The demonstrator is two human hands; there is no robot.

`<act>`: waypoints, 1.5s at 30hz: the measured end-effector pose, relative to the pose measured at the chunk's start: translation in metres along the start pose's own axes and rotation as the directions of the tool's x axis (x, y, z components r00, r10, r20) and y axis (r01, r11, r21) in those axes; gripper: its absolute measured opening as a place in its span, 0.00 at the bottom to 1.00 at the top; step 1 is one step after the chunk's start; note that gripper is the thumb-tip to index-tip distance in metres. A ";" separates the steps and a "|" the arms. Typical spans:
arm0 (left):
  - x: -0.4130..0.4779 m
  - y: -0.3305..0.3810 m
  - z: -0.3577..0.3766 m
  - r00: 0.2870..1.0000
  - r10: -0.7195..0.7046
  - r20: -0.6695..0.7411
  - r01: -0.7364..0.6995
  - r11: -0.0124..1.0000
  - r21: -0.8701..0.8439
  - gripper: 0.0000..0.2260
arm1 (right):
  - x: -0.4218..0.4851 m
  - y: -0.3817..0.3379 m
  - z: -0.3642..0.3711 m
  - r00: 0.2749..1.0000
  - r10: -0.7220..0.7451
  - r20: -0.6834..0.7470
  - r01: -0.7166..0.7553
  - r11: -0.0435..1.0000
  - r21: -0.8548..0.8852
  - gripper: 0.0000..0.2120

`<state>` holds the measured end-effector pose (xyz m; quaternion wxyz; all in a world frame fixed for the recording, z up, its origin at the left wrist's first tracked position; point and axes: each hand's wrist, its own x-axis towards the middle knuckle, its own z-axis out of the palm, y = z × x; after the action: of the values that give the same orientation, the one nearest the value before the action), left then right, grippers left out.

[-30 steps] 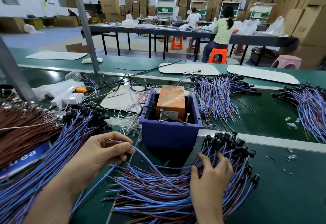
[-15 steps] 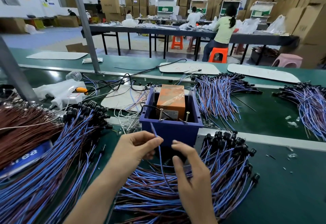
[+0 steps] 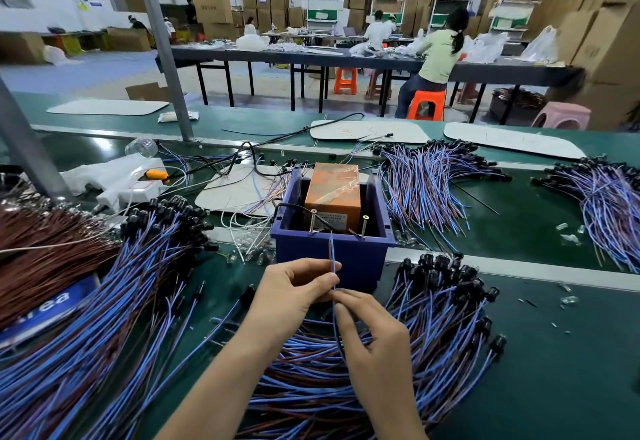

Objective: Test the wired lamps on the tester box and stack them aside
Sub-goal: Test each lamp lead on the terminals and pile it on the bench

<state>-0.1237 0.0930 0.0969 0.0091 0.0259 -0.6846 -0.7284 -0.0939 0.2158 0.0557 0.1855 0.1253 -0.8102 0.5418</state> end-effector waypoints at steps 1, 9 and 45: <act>0.000 -0.001 0.000 1.000 -0.001 -0.003 0.001 1.000 0.013 0.07 | 0.000 0.000 0.001 1.000 0.008 0.000 -0.008 1.000 0.005 0.11; 0.008 -0.005 -0.001 0.991 -0.081 -0.108 0.070 0.992 -0.103 0.07 | -0.001 0.002 0.000 0.977 0.187 -0.098 -0.173 0.976 0.134 0.13; 0.026 -0.013 -0.006 0.981 -0.103 -0.167 0.077 0.985 -0.156 0.07 | 0.002 0.003 -0.004 0.958 0.287 0.001 -0.279 0.931 0.234 0.15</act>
<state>-0.1494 0.0867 0.0832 0.0378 0.1200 -0.6229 -0.7721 -0.0962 0.2208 0.0550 0.1029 0.0190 -0.7478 0.6556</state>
